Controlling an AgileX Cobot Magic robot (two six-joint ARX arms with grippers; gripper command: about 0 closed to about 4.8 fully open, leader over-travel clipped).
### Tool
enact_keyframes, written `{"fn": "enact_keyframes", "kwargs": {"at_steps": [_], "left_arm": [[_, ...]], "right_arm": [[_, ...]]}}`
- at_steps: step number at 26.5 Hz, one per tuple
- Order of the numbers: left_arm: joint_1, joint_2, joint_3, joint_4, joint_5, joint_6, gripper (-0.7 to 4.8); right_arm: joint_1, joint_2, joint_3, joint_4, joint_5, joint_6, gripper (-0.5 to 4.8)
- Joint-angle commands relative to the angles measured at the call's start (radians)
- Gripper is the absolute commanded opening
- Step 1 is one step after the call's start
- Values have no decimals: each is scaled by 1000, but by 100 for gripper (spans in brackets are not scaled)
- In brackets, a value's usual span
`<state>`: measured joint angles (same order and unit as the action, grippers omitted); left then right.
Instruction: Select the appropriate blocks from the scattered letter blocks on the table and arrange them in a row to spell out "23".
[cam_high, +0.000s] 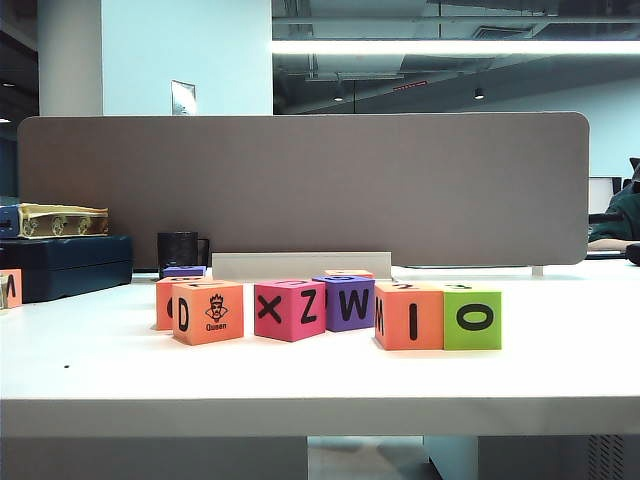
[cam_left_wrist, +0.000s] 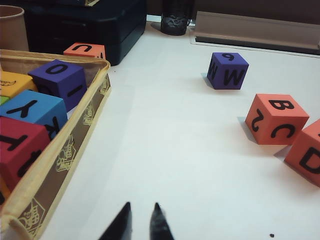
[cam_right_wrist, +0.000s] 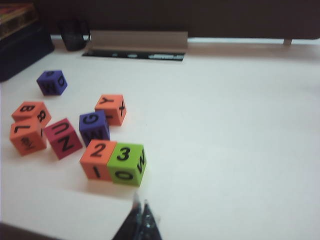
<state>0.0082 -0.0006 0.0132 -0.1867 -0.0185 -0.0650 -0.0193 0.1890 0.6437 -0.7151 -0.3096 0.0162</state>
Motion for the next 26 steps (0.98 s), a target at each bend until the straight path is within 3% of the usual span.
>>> {"fn": "enact_keyframes", "kwargs": {"at_steps": [1,6,14,26], "left_arm": [[-1,1,-2,1,4,-3,49],[-1,1,-3,1,4,-2,49],[-1,1,-3,0,4,-2,49],[-1,1,-2,1,4,-2,49]], "right_arm": [[0,0,-61,159,2,13,-1],[0,-37,-209,302,63,15,-1],[0,-188,-409,420,69,18,-1],[-1,-190,-505,469,136,17,-1]]}}
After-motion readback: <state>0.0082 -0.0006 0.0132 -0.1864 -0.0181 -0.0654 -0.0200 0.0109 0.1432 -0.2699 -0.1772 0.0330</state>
